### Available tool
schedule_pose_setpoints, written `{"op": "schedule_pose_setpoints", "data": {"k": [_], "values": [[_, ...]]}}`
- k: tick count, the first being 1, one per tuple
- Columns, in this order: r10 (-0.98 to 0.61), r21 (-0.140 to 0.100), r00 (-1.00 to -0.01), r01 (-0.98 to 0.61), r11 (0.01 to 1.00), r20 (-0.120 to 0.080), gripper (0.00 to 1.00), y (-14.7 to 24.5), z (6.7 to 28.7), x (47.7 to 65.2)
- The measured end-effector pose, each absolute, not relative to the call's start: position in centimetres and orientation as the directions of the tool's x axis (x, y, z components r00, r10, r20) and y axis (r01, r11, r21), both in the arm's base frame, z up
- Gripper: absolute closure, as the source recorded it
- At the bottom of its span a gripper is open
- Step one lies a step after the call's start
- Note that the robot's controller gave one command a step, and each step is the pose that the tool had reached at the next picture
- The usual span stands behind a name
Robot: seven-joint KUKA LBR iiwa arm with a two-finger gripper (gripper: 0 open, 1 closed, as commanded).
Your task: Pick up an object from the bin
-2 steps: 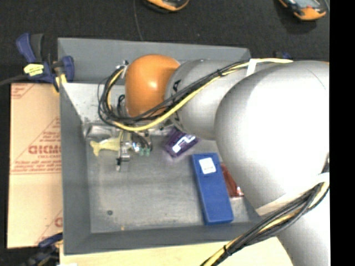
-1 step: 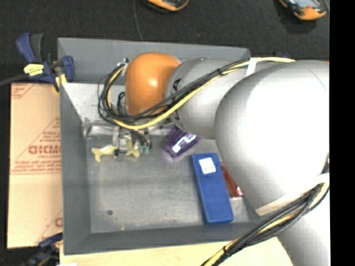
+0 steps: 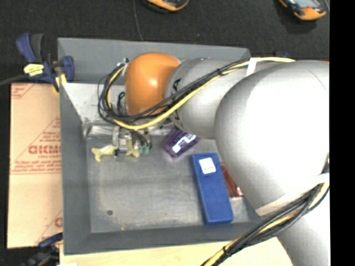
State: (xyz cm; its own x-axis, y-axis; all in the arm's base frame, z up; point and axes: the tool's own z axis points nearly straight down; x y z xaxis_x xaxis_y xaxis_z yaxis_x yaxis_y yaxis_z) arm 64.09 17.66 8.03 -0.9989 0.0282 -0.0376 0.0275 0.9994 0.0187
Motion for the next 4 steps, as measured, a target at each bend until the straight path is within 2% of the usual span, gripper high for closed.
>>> {"op": "schedule_pose_setpoints", "data": {"k": [1, 2, 4], "values": [[0.029, 0.017, -0.999, 0.028, 0.999, -0.031, 1.00, 17.6, 9.2, 63.9], [0.030, 0.020, -0.999, 0.029, 0.999, -0.041, 1.00, 17.6, 11.7, 64.1], [0.030, 0.020, -0.999, 0.030, 0.999, -0.038, 1.00, 17.6, 13.0, 64.1]]}}
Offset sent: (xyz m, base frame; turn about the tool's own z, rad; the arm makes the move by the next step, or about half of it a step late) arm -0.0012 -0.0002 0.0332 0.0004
